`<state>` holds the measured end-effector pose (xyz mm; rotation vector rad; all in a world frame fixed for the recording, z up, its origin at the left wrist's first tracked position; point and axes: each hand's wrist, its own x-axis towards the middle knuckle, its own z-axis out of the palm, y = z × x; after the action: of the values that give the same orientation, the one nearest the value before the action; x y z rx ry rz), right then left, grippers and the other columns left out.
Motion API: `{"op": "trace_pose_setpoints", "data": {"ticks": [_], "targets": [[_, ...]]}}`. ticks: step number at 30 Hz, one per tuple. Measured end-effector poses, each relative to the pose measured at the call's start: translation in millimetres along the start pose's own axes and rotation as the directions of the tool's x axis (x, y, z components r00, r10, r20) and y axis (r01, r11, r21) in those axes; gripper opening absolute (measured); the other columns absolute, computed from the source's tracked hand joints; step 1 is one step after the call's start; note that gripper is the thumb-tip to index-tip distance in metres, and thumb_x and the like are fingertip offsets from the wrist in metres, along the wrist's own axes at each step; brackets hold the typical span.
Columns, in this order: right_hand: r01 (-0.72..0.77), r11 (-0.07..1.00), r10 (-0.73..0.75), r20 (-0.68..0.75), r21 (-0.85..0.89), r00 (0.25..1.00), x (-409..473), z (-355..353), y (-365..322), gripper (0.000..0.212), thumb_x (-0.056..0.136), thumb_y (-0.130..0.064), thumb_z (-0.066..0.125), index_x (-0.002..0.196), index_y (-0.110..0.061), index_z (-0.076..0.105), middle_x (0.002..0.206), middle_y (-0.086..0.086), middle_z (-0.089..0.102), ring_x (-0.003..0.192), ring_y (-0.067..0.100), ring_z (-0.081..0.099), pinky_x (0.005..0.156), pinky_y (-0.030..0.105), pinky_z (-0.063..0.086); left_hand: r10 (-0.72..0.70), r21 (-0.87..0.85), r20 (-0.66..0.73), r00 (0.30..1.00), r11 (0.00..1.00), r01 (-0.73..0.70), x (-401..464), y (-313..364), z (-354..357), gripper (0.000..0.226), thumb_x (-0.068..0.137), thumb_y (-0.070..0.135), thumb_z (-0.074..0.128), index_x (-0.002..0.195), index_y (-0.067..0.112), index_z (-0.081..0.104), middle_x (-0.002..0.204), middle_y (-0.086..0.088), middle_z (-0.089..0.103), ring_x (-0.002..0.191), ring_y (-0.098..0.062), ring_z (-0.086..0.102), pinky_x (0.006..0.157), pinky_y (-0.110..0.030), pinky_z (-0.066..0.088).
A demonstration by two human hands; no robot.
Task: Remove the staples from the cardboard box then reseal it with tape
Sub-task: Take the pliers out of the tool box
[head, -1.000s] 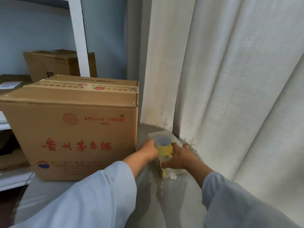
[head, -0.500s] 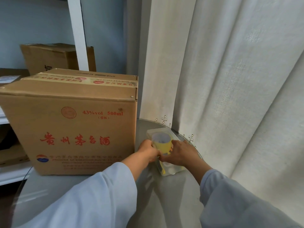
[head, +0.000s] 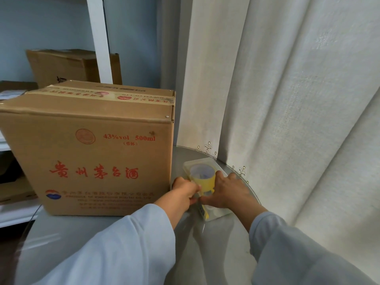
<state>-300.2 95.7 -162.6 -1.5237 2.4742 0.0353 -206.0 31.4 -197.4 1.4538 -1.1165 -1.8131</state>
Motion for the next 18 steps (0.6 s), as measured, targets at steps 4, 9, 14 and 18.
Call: {"op": "trace_pose_setpoints", "data": {"ticks": [4, 9, 14, 18], "targets": [[-0.038, 0.999, 0.038, -0.007, -0.012, 0.999, 11, 5, -9, 0.104, 0.069, -0.081, 0.049, 0.149, -0.026, 0.011, 0.137, 0.024, 0.032, 0.129, 0.044, 0.036, 0.103, 0.054, 0.038, 0.008, -0.016, 0.011, 1.000, 1.000, -0.008, 0, 2, -1, 0.039, 0.085, -0.011, 0.057, 0.122, -0.005, 0.046, 0.104, -0.021, 0.055, 0.087, -0.028, 0.056, 0.058, -0.037, 0.052], [-0.050, 0.998, 0.049, -0.046, -0.039, 0.998, 18, 14, -15, 0.091, 0.077, -0.079, 0.037, 0.147, -0.025, 0.016, 0.135, 0.029, 0.036, 0.125, 0.045, 0.039, 0.098, 0.054, 0.039, 0.019, 0.025, 0.014, 1.000, 0.999, -0.020, 3, -3, -7, 0.031, 0.092, 0.003, 0.054, 0.122, 0.001, 0.054, 0.111, -0.020, 0.058, 0.093, -0.023, 0.052, 0.063, -0.033, 0.051], [-0.001, 0.998, 0.004, 0.053, -0.061, 0.999, 33, 9, -13, 0.119, 0.047, -0.084, 0.024, 0.146, -0.019, 0.019, 0.135, 0.028, 0.045, 0.126, 0.046, 0.041, 0.100, 0.056, 0.040, 0.044, 0.083, 0.030, 0.999, 0.996, -0.046, 3, 2, -4, 0.030, 0.097, 0.008, 0.044, 0.124, 0.003, 0.055, 0.117, -0.019, 0.055, 0.099, -0.025, 0.051, 0.058, -0.029, 0.049], [0.004, 0.997, 0.002, 0.068, -0.080, 0.998, 35, 9, -13, 0.123, 0.043, -0.083, 0.028, 0.148, -0.020, 0.016, 0.139, 0.025, 0.044, 0.127, 0.045, 0.041, 0.100, 0.055, 0.041, 0.053, 0.115, 0.024, 0.998, 0.992, -0.055, 1, 3, -5, 0.031, 0.094, 0.002, 0.044, 0.123, 0.001, 0.056, 0.122, -0.022, 0.056, 0.093, -0.024, 0.049, 0.057, -0.030, 0.051]]}}
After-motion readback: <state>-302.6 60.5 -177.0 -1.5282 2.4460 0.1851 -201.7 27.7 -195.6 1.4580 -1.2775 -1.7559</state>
